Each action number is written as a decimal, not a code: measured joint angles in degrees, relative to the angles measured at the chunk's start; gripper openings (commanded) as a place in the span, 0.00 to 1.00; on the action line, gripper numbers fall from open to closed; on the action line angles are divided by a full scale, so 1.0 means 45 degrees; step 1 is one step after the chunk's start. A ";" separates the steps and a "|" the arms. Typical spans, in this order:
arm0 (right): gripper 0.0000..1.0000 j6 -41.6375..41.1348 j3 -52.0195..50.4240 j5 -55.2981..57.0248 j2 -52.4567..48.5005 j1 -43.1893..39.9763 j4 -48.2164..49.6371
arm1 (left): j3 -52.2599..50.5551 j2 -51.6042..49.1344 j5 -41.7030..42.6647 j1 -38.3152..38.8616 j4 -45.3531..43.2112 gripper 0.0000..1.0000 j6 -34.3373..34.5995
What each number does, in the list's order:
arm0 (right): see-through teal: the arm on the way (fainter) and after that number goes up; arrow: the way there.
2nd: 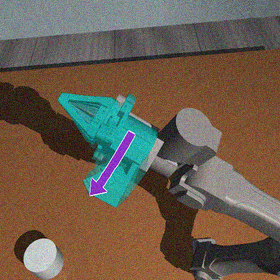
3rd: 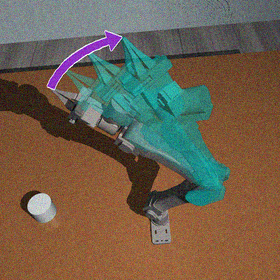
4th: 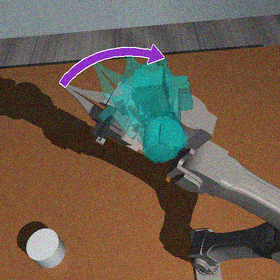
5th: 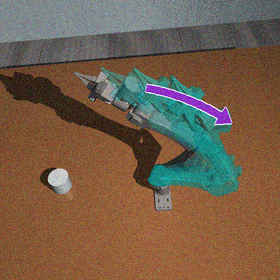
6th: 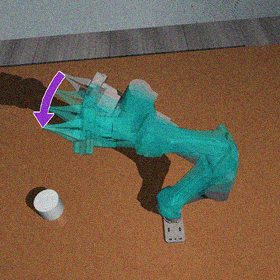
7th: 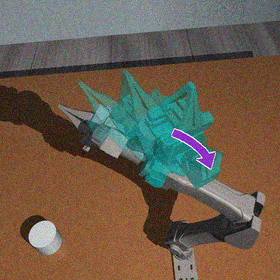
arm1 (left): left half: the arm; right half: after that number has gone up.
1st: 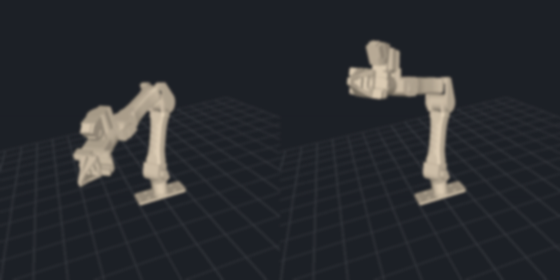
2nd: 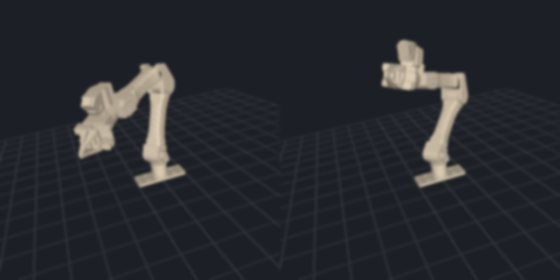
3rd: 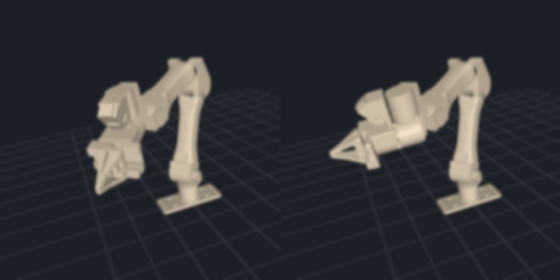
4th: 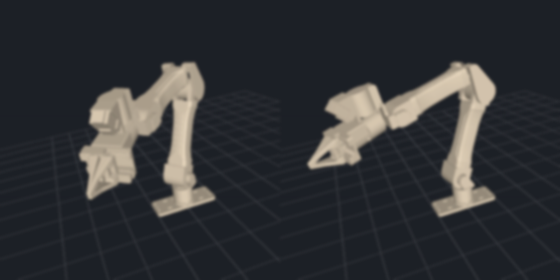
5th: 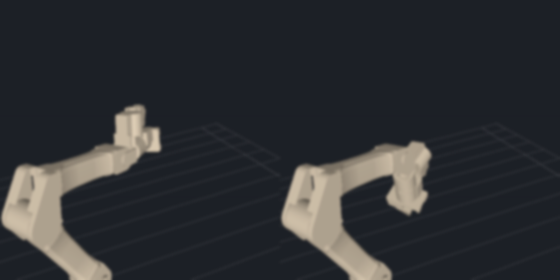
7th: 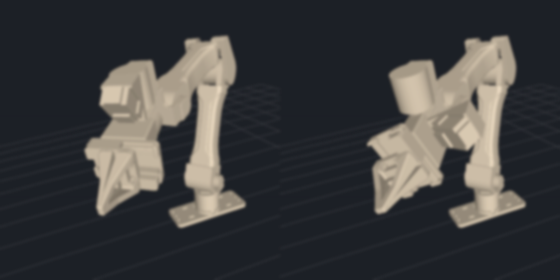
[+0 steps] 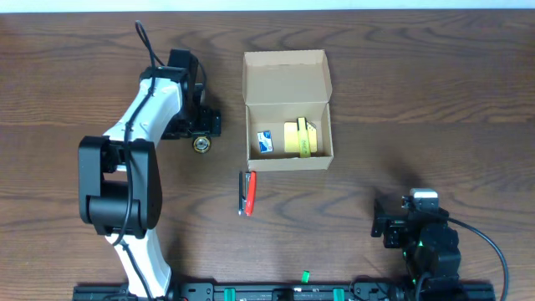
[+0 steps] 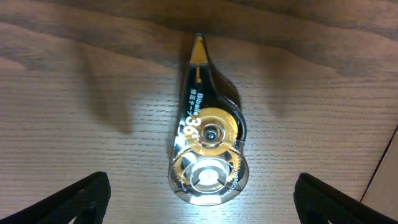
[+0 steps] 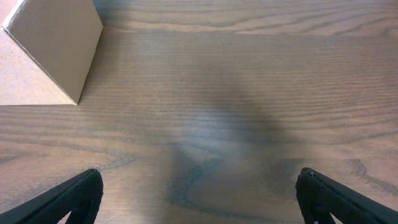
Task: Pack container
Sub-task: 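Lower the left gripper and close it on the correction tape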
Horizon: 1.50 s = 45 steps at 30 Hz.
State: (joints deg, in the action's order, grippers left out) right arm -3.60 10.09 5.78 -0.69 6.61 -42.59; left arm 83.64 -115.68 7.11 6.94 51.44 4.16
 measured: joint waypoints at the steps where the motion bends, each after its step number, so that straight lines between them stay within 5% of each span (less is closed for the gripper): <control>1: 0.99 0.0000 0.0000 0.0000 0.0000 0.0000 0.0000 | 0.0000 -0.0044 0.0000 0.0005 0.0000 0.95 0.0000; 16: 0.99 0.0005 0.0000 0.0000 0.0000 0.0000 0.0000 | 0.0029 -0.0782 -0.0058 0.0010 0.0000 1.00 0.0005; 21: 0.99 0.0005 0.0000 0.0000 0.0000 0.0000 0.0000 | 0.0029 -0.0782 -0.0063 0.0010 0.0000 0.80 -0.0044; 39: 0.99 0.0005 0.0000 0.0005 0.0000 0.0000 0.0000 | 0.0029 -0.0787 -0.0058 0.0010 -0.0005 0.57 -0.0039; 45: 0.99 0.0000 0.0000 0.0000 0.0000 0.0000 0.0000 | 0.0029 -0.0797 -0.0058 0.0010 -0.0131 0.58 -0.0039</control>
State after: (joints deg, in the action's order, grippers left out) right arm -3.60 10.09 5.78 -0.69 6.61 -42.59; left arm 83.77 -119.26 6.85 6.98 50.85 3.99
